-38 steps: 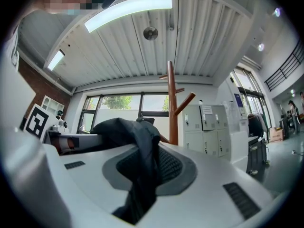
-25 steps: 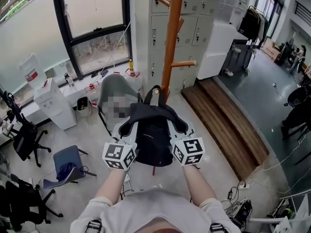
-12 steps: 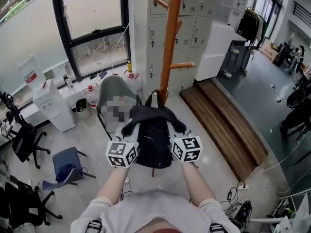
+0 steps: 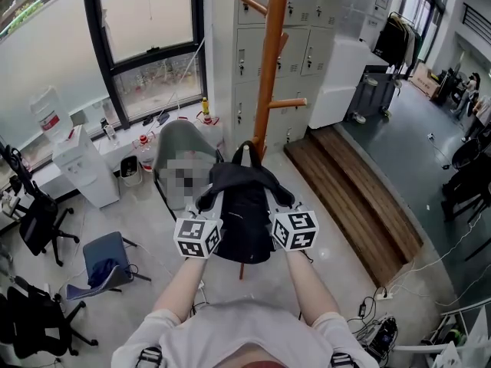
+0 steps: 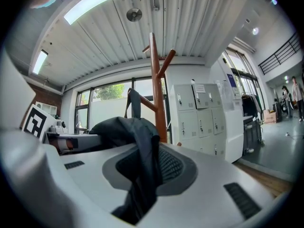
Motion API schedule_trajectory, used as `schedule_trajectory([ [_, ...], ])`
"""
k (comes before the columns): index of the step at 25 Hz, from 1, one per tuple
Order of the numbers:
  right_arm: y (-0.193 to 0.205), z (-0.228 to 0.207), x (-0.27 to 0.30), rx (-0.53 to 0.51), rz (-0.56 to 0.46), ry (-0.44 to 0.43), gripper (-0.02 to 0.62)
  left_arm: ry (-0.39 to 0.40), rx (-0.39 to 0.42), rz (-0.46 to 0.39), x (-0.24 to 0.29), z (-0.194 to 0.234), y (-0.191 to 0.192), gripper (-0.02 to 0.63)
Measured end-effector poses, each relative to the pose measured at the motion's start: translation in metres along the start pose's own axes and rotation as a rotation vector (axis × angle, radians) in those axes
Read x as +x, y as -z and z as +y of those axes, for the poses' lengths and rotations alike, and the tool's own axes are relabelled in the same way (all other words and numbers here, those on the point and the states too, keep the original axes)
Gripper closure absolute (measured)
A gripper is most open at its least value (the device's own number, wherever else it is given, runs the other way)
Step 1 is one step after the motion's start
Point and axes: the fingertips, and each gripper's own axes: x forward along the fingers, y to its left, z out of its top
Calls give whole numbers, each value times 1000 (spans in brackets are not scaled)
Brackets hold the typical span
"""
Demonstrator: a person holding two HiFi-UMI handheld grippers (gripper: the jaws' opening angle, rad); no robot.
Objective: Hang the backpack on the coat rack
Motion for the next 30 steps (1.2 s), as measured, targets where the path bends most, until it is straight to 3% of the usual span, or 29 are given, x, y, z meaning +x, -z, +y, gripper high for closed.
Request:
schedule_trajectory([
  [30,-7,-29,27,56,83,19,523,22,30,60,48,15,-9,563],
])
